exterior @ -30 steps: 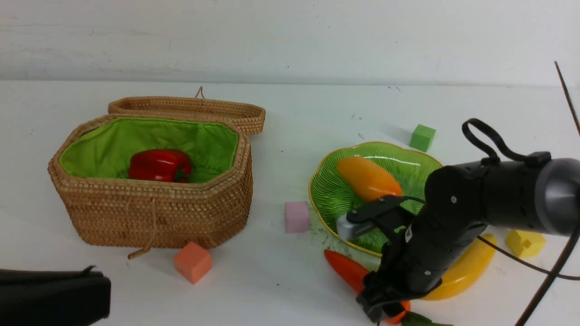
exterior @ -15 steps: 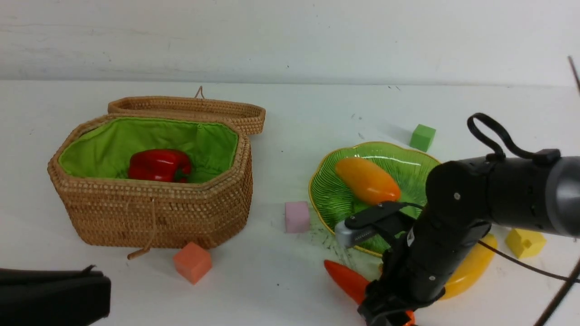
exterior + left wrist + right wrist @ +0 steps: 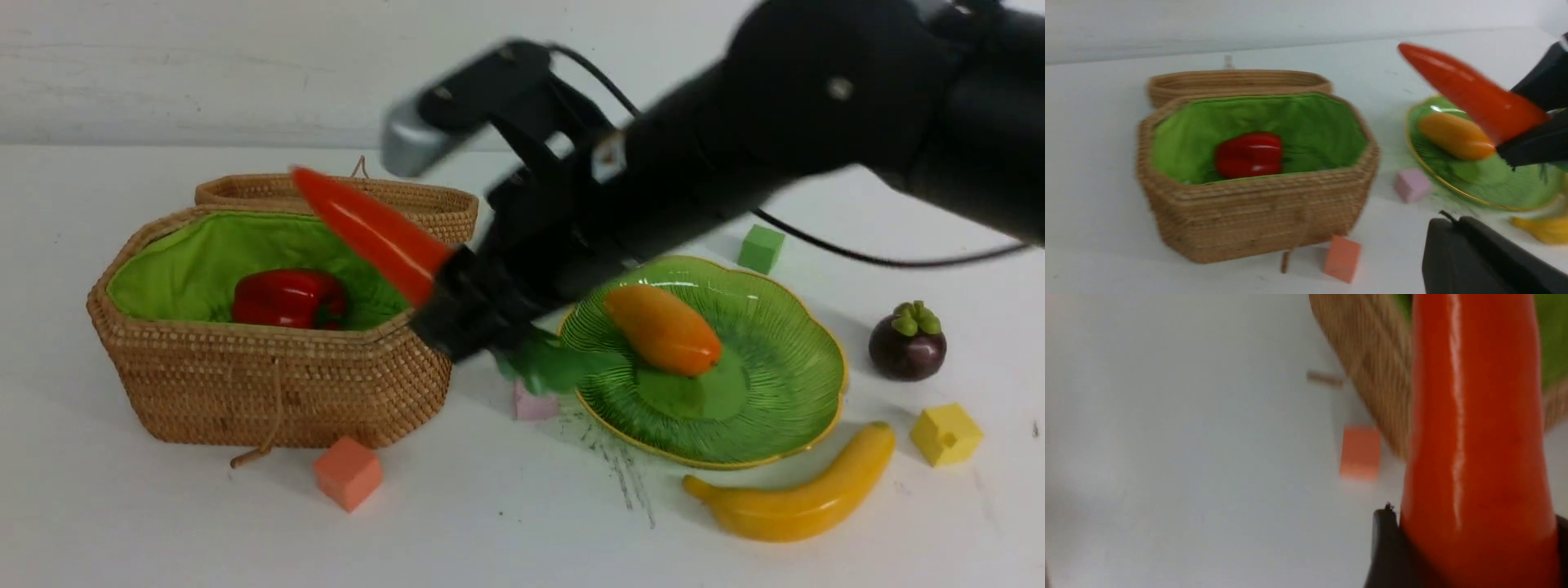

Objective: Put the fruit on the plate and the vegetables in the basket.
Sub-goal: Use the right arm to grab a carrot and put it into the left basket, then use the right arm to grab a banana and put it into the right plate

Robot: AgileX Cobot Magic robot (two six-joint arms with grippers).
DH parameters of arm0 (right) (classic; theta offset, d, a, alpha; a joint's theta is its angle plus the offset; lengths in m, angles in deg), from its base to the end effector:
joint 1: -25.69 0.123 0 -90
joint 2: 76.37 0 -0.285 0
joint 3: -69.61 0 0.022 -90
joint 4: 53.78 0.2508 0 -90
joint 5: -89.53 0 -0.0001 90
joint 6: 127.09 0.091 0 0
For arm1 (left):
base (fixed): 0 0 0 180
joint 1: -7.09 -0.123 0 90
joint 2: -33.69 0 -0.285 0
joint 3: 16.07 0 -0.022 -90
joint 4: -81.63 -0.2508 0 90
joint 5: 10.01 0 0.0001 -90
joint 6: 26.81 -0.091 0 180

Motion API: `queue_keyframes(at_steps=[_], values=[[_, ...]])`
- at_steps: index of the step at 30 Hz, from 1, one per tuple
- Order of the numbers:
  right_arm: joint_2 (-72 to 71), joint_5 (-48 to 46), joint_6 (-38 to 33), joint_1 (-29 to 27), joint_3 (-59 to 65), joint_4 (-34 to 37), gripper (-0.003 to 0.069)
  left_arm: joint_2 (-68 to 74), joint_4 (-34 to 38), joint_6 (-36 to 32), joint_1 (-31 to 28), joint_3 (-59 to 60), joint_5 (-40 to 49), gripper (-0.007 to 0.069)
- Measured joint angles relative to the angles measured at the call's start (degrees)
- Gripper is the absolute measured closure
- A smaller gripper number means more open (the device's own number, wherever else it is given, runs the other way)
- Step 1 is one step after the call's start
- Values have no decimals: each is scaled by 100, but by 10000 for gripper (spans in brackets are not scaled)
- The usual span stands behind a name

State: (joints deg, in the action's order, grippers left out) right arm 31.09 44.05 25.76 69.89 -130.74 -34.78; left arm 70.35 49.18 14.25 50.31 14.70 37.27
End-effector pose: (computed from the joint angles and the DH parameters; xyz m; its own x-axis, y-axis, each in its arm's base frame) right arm 0.2732 0.2952 0.3714 -0.2684 -0.5795 -0.7695 -0.8917 0.4518 -0.0292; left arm 0.0779 -0.0239 0.3813 -0.3451 -0.0597 -0.9367 0.2668 0.9506 -0.1589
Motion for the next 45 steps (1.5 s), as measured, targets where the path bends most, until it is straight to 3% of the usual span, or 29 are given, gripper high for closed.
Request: queue_keyframes(at_steps=[4, 11, 15, 18, 20, 25, 27, 30, 32, 34, 36, 37, 39, 42, 45], values=[[1160, 144, -438, 59, -1462, 27, 263, 0, -452, 574, 0, 0, 337, 638], [2863, 408, -574, 59, -3262, -195, 263, 0, -476, 652, 0, 0, 481, 638], [3205, 475, -567, 59, -3516, -373, 257, 0, -453, 627, 0, 0, 487, 638], [3240, 471, -403, 59, -3533, -519, 158, 0, -425, 588, 0, 0, 487, 638], [3208, 423, -283, 59, -3555, -606, 32, 0, -405, 581, 0, 0, 473, 638], [2806, -365, -54, 59, -3553, -786, -8, 0, -319, 547, 0, 0, 312, 638], [2428, -1089, 319, 59, -3553, -895, 21, 0, -228, 491, 0, 0, 208, 638], [1807, -2221, 1035, 59, -3571, -1146, 121, 0, 115, 141, 0, 0, -14, 638], [1368, -2532, 1605, 59, -3492, -1331, 238, 0, 617, -259, 0, 0, -216, 638], [927, -2618, 2023, 59, -3247, -1545, 401, 0, 1375, -824, 0, 0, -360, 638], [684, -2624, 2179, 54, -3024, -1686, 492, 0, 1778, -1184, 0, 0, -385, 638], [300, -2624, 2387, 54, -2569, -1900, 608, 0, 2288, -1742, 0, 0, -402, 638], [-177, -2620, 2614, 47, -1945, -2220, 657, 0, 2732, -2206, 0, 0, -402, 638], [-1186, -2620, 3056, -173, -486, -2705, 669, 0, 3347, -2872, 0, 0, -402, 638], [-2177, -2620, 3708, -871, 963, -3060, 650, 0, 3721, -3289, 0, 0, -418, 638]])
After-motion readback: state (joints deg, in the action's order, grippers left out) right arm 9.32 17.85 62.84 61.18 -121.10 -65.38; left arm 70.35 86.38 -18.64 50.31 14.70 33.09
